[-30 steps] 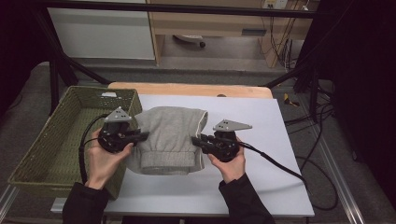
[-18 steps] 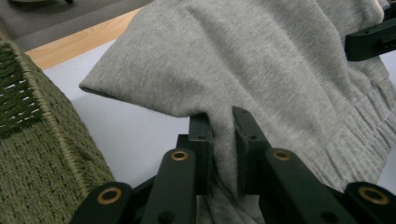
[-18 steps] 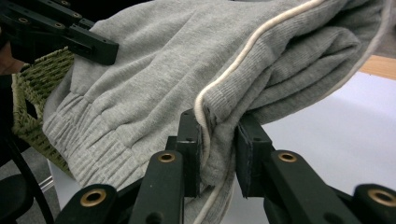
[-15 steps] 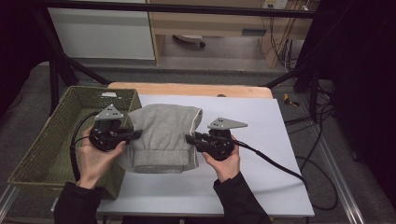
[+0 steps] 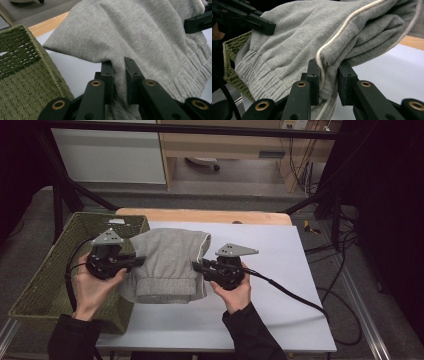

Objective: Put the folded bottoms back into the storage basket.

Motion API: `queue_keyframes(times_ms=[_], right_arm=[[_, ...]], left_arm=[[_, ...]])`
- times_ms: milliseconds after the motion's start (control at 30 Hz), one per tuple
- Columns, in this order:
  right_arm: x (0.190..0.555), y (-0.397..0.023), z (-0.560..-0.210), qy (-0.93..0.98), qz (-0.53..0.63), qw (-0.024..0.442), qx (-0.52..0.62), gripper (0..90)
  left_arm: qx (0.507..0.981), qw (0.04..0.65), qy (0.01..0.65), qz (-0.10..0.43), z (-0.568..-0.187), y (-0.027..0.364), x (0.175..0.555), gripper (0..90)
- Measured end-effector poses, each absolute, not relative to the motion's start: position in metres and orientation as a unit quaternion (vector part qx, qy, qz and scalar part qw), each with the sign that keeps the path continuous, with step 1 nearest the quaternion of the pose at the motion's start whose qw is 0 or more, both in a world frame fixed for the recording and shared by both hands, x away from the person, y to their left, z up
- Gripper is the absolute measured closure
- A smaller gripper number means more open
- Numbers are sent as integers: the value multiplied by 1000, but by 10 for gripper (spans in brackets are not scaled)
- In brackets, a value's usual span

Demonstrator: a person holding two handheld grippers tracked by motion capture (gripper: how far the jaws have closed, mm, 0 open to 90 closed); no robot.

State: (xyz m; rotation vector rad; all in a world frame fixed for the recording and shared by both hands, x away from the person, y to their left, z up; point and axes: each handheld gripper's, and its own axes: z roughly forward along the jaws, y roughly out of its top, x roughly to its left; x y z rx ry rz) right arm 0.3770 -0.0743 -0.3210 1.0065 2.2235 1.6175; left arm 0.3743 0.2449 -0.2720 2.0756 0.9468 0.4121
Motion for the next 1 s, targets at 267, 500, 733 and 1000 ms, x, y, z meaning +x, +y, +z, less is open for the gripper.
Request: queue_keyframes(times_ms=[267, 500, 733, 1000], right_arm=[[378, -67, -316, 753, 553, 107, 339, 746], [380, -60, -312, 753, 555, 108, 336, 746], [381, -52, -308, 754, 556, 110, 331, 746], [383, -42, -304, 754, 559, 108, 328, 746]], left_arm=[[817, 405, 378, 160, -266, 254, 375, 794], [817, 404, 379, 163, -261, 260, 376, 794], [817, 401, 380, 166, -256, 268, 375, 794], [815, 403, 382, 166, -252, 278, 376, 794]])
